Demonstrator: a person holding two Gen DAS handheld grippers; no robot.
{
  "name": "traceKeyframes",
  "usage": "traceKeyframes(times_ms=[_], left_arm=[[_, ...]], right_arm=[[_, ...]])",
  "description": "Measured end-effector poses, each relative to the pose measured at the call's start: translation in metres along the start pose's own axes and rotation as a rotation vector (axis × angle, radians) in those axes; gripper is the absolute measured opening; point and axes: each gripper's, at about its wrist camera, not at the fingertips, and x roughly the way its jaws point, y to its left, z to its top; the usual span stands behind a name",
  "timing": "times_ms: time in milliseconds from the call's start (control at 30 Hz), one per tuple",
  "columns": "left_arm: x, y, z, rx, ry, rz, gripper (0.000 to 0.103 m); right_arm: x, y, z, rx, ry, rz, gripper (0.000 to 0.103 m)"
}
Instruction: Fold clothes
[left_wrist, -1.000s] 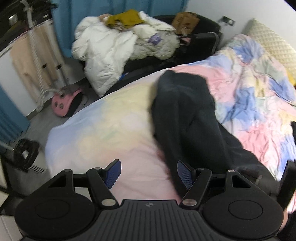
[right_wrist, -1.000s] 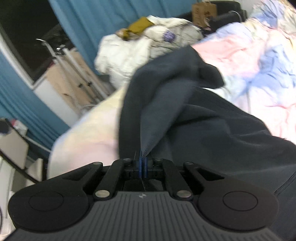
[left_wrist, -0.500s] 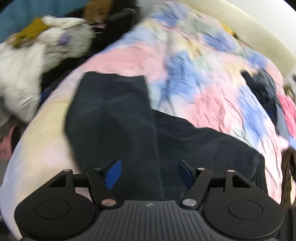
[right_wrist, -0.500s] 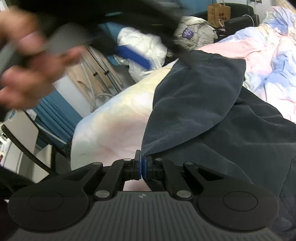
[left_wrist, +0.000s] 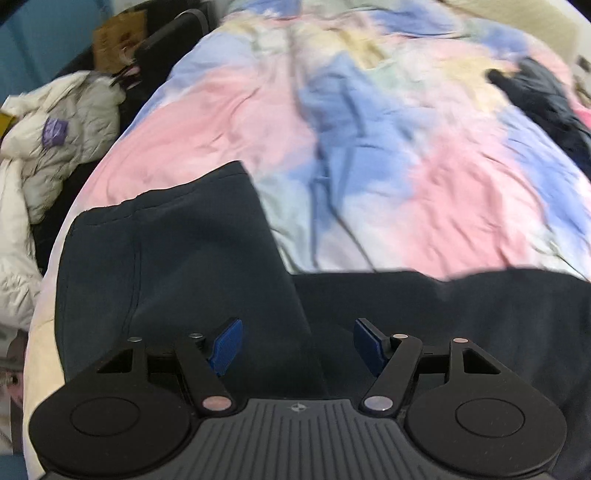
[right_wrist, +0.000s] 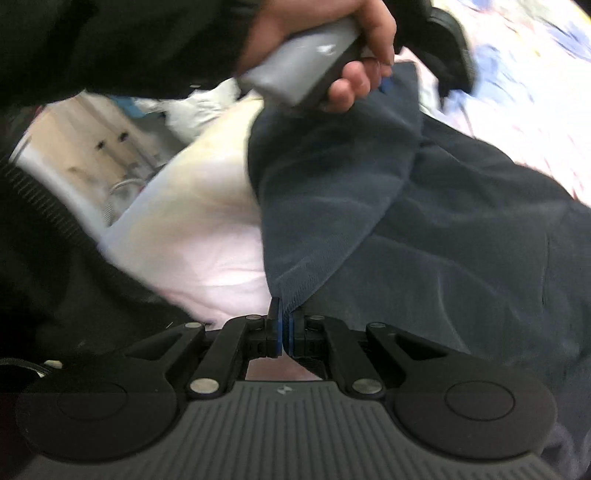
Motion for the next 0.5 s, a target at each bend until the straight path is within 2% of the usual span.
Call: traceKeyframes(times_ms=[133,200,300,333,367,400,433,467,500], left_arm=[[0.037,0.002,0.017,-0.01,0.027,0.097,0.067],[0.05,-0.001,0.021,0.012,0.033,0.149,0.067],[0.064,0.0,0.021,0.076,0.042,0.18,0.065],[0.068,0.001,0.02,0.098,0.046,0.191,0.056],[0.073,0.003,0.019,0.116,0.051,0.201,0.04],[0.074,0.009,0.019,0.106,0.059,0.191,0.032],[0.074,0.017,0.02,0.086,0.062,0.177,0.015],[0.072,0.023,0.02,0.069,0.064,0.168,0.007],[0.068,0.028,0.021,0.056,0.058,0.154,0.005]], right_arm=[[0.004,0.008,-0.008,0.094,0.003,-0.043,0.003],[0.006,0.013,-0.01,0.126,0.001,-0.056,0.003],[0.015,0.014,-0.007,0.166,0.013,-0.073,0.004],[0.019,0.014,-0.004,0.173,0.018,-0.077,0.004],[0.023,0.014,-0.001,0.18,0.023,-0.082,0.004],[0.025,0.013,0.002,0.188,0.025,-0.083,0.004],[0.025,0.012,0.004,0.199,0.024,-0.082,0.004],[0.025,0.009,0.006,0.21,0.023,-0.078,0.004],[0.025,0.007,0.008,0.218,0.024,-0.073,0.004]])
